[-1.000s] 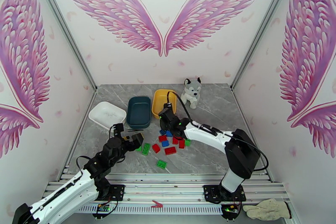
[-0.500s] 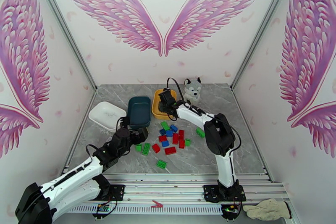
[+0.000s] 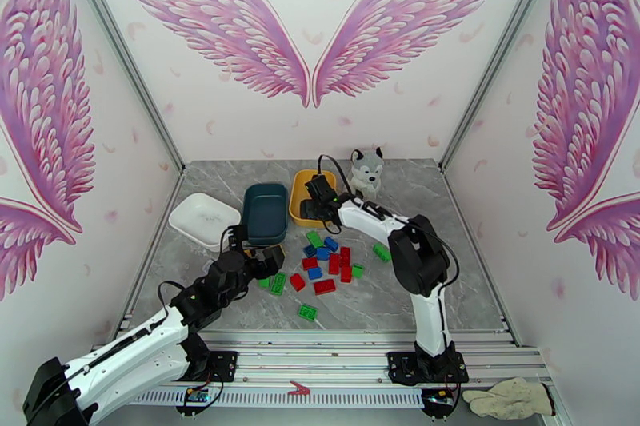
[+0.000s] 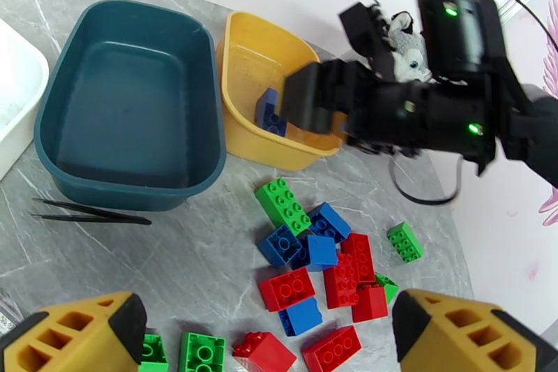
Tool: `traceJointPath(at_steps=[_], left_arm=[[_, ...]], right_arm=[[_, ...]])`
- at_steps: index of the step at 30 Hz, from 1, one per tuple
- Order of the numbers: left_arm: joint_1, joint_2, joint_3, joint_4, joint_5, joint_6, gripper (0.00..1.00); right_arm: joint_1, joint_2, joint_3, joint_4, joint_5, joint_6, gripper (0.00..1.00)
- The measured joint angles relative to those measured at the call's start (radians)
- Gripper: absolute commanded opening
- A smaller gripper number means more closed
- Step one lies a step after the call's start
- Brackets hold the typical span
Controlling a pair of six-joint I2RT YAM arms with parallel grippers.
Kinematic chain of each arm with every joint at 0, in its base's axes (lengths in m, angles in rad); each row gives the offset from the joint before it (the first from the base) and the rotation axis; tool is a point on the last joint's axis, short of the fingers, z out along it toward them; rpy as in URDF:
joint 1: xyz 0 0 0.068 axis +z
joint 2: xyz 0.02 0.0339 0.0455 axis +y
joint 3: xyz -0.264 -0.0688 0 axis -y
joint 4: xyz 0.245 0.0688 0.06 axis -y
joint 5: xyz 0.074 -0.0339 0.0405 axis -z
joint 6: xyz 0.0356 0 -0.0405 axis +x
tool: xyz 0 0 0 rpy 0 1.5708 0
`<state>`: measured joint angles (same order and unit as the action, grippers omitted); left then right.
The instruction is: Sort the legos into containers by color
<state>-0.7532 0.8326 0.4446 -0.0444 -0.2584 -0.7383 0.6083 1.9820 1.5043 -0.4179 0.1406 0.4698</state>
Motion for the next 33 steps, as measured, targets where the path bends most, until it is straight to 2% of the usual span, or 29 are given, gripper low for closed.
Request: traceJointPath(at_steps=[8, 12, 16, 20, 27, 33], left_arm=[[-0.011, 0.122, 0.003, 0.016, 0.013, 0.028, 0.99], [-0.036, 0.177, 0.010, 0.037, 0.028, 0.027, 0.99], [-0.065, 0.235, 0.027, 0.064, 0.030, 0.027, 0.99], [-0.068, 0.271, 0.045, 0.079, 0.029, 0.028, 0.99], [-0.068, 0.265, 0.045, 0.093, 0.020, 0.028, 0.99], [-0.068, 0.209, 0.028, 0.103, 0.010, 0.021, 0.99]], right_arm=[[0.074, -0.412, -0.385, 0.068, -0.010, 0.000, 0.67], [0.086, -0.498, -0.518, 0.079, 0.011, 0.000, 0.66], [0.082, -0.455, -0.533, 0.090, 0.035, 0.000, 0.66], [0.082, -0.327, -0.478, 0.101, 0.041, -0.003, 0.68], [0.081, -0.175, -0.402, 0.125, 0.048, -0.003, 0.66], [0.063, -0.129, -0.358, 0.150, 0.056, -0.003, 0.64]])
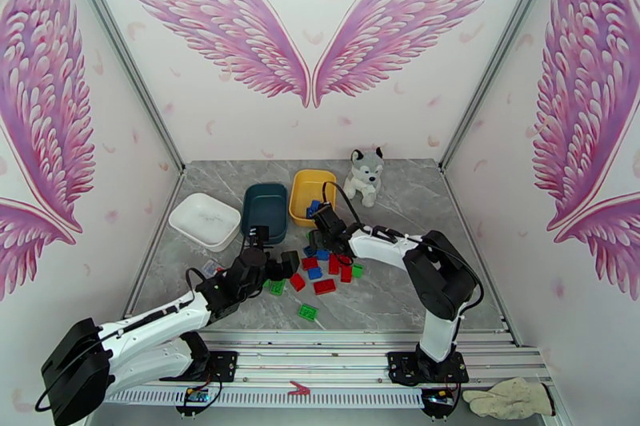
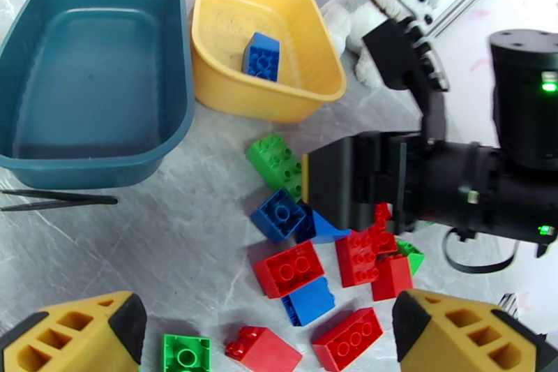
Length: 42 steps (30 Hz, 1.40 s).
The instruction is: Sort the legos into containers by color
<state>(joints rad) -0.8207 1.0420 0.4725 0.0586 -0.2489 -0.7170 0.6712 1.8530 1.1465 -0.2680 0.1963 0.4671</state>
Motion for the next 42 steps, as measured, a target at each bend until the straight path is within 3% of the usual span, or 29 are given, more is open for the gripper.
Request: traceJointPath(at_steps=[13, 19, 27, 40, 42], left_arm=[[0.000, -0.043, -0.029, -0.001, -0.011, -0.021, 0.99], [0.000, -0.021, -0.029, 0.002, -0.009, -0.021, 0.99], [0.000, 0.003, -0.029, 0.008, -0.006, -0.023, 0.99], [0.000, 0.016, -0.029, 0.024, -0.002, -0.024, 0.99], [0.000, 0.019, -0.029, 0.025, -0.002, -0.023, 0.99]], right_arm=[[-0.048, 0.006, -0.001, 0.009, 0.003, 0.000, 0.62], [-0.068, 0.028, -0.008, 0.019, 0.003, -0.001, 0.67], [-0.089, 0.046, -0.022, 0.037, 0.007, -0.001, 0.66], [-0.113, 0.046, -0.042, 0.045, 0.033, -0.013, 0.48], [-0.121, 0.046, -0.042, 0.045, 0.037, -0.013, 0.42]])
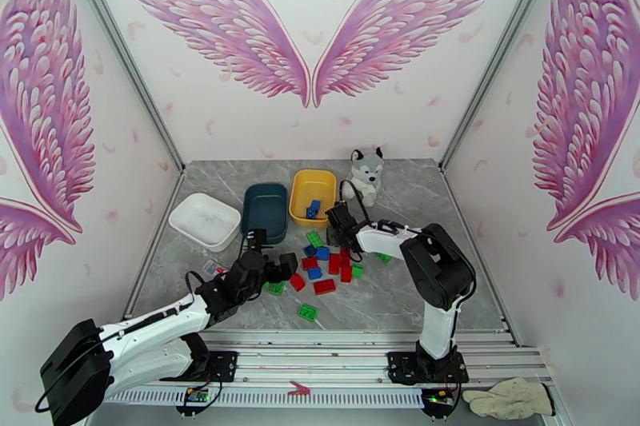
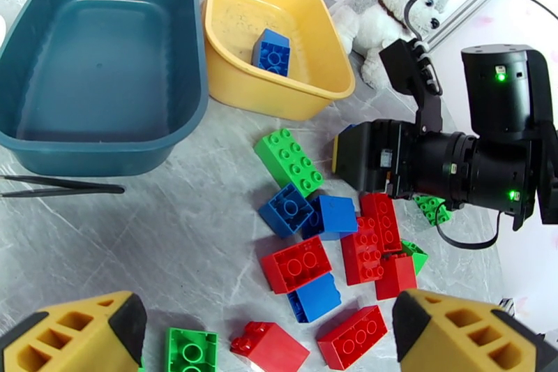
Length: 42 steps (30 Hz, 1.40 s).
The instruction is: Sort the legos into containers by color
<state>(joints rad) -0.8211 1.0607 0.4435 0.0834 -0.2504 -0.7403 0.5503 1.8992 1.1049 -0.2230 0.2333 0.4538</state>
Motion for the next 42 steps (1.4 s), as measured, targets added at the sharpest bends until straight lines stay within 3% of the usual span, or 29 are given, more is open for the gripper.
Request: traceJointPath(at_steps=[5, 8, 18, 25, 29, 35, 42], left_arm=[[0.000, 0.013, 0.003, 0.000, 0.000, 0.004, 0.99], [0.000, 0.024, 0.020, 0.000, -0.001, 0.012, 0.99], [0.015, 0.119, 0.185, 0.003, 0.002, 0.072, 0.99], [0.103, 0.173, 0.246, 0.020, 0.057, 0.080, 0.99], [0.153, 0.174, 0.247, 0.027, 0.092, 0.077, 0.99], [0.166, 0.106, 0.198, 0.043, 0.108, 0.064, 0.99], [0.160, 0.016, 0.088, 0.041, 0.098, 0.039, 0.99]], right_arm=[[-0.007, -0.002, 0.000, 0.000, 0.002, -0.003, 0.21], [-0.007, -0.028, -0.014, 0.001, -0.002, 0.001, 0.16], [0.003, -0.311, -0.103, 0.008, -0.074, 0.017, 0.15], [0.012, -0.190, 0.108, -0.019, -0.106, 0.017, 0.16], [0.012, -0.034, 0.306, -0.056, -0.101, 0.016, 0.22], [0.012, 0.127, 0.501, -0.131, -0.094, -0.003, 0.50], [0.014, 0.081, 0.443, -0.145, -0.104, -0.010, 0.61]])
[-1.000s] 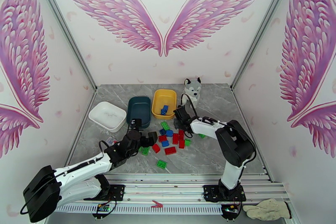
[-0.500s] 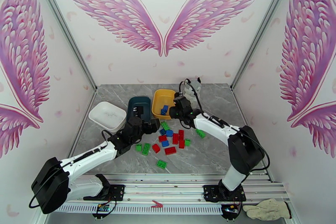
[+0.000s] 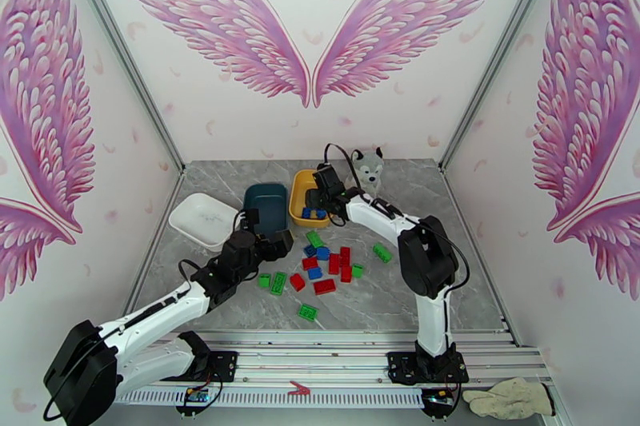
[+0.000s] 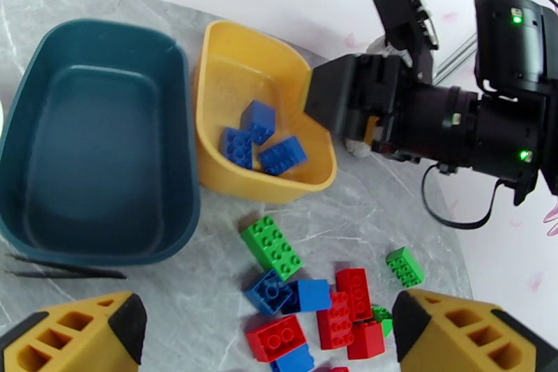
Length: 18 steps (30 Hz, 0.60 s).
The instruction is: Sort the legos into containers by color
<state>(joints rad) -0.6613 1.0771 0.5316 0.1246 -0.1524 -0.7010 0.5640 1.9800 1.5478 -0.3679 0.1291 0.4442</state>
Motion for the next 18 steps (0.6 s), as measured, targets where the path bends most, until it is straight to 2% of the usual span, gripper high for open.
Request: traceJointPath(at_steps=[10, 18], left_arm=[[-0.071, -0.100, -0.081, -0.013, -0.070, -0.021, 0.99], [-0.107, -0.068, -0.121, 0.008, -0.101, -0.040, 0.99]], right_arm=[[0.065, -0.379, -0.412, 0.090, -0.010, 0.005, 0.66], [0.147, -0.424, -0.550, 0.114, -0.003, 0.024, 0.66]])
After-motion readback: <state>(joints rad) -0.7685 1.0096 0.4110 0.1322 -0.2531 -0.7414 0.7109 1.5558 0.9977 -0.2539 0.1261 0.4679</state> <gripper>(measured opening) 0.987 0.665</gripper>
